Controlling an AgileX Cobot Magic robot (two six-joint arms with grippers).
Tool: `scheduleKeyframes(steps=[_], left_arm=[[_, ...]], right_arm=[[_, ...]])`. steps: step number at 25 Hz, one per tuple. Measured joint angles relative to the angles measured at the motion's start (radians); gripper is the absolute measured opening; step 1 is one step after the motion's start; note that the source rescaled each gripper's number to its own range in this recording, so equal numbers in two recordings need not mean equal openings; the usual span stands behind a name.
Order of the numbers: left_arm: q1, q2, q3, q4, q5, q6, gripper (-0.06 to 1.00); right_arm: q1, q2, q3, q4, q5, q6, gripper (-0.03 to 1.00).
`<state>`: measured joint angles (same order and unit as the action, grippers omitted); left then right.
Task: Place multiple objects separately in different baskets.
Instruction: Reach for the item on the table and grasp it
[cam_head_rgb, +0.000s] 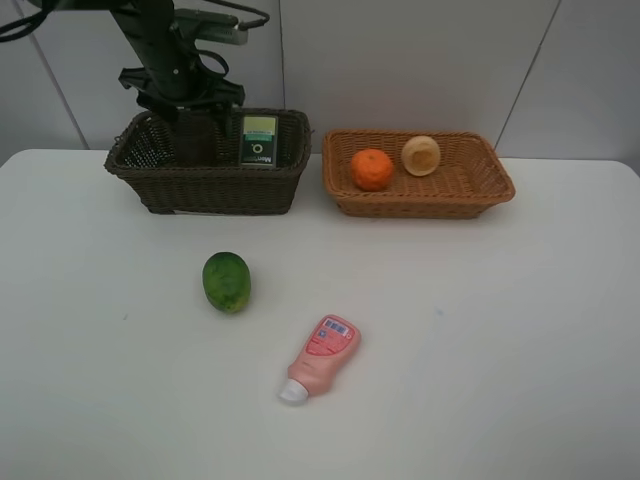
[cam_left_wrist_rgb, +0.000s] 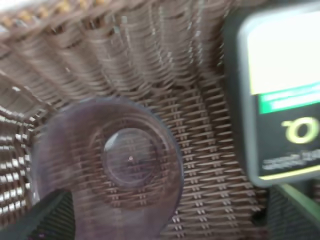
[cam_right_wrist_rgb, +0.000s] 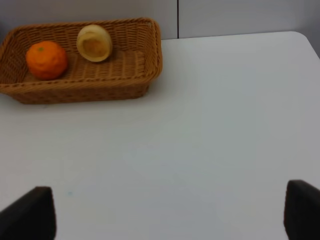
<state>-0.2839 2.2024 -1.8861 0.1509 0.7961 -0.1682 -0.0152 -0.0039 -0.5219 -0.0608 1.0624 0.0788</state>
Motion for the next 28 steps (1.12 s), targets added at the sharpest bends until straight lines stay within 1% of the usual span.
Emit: scheduleKeyframes(steps=[3, 6, 11, 15, 19, 21, 24, 28], left_arm=[[-0.034, -0.054, 0.0, 0.0, 0.053, 0.018, 0.99], [-0.085, -0.087, 0.0, 0.001, 0.118, 0.028, 0.99], [-0.218, -0.099, -0.001, 0.006, 0.229, 0.036, 0.99], [-0.334, -0.099, -0.001, 0.005, 0.28, 0.032, 0.99], [-0.442, -0.099, -0.001, 0.004, 0.298, -0.009, 0.99], [-0.483, -0.1, 0.011, 0.003, 0.298, -0.023, 0.99], [-0.526, -0.103, 0.069, 0.002, 0.284, -0.058, 0.99], [-0.572, -0.105, 0.168, 0.018, 0.233, -0.131, 0.99]], right_arm=[[0.0, 0.0, 0.0, 0.0, 0.0, 0.0, 0.97], [0.0, 0.0, 0.0, 0.0, 0.0, 0.0, 0.97], [0.0, 0.0, 0.0, 0.0, 0.0, 0.0, 0.97], [0.0, 0.0, 0.0, 0.0, 0.0, 0.0, 0.97], [0.0, 0.0, 0.0, 0.0, 0.0, 0.0, 0.97], [0.0, 0.0, 0.0, 0.0, 0.0, 0.0, 0.97], [0.0, 0.0, 0.0, 0.0, 0.0, 0.0, 0.97], [0.0, 0.0, 0.0, 0.0, 0.0, 0.0, 0.97]])
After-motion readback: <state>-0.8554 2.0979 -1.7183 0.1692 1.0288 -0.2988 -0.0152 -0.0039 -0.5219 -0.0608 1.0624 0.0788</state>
